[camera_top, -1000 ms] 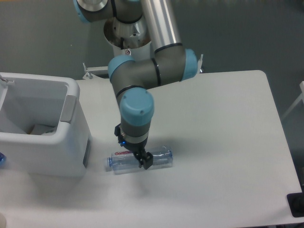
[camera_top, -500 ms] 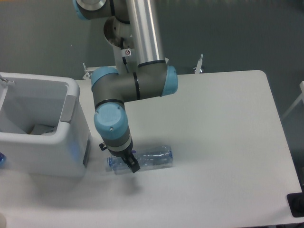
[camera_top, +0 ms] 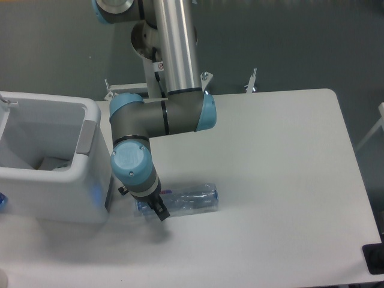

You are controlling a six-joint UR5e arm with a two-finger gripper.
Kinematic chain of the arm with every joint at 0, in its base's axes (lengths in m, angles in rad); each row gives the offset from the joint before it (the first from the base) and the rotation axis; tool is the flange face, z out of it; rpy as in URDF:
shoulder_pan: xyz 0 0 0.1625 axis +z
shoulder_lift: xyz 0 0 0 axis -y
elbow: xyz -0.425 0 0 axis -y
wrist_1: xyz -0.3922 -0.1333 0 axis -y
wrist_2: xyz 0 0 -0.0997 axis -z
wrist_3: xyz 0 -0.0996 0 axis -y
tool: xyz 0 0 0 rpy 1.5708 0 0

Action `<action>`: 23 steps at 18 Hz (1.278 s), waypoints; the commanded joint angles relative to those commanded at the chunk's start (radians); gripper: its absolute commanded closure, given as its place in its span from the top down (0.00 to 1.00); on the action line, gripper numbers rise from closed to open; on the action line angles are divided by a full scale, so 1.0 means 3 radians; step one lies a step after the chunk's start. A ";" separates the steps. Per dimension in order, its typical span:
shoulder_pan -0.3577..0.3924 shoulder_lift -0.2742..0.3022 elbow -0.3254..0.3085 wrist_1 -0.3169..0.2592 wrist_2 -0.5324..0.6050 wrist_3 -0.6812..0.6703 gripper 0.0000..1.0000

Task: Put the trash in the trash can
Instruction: 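Close the gripper on the bottle and lift it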

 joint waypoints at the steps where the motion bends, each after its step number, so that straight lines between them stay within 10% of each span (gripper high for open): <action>1: 0.0000 -0.0015 0.0010 0.0000 0.0000 0.0000 0.93; 23: 0.0051 -0.0138 0.0378 0.0000 -0.0026 -0.0240 0.56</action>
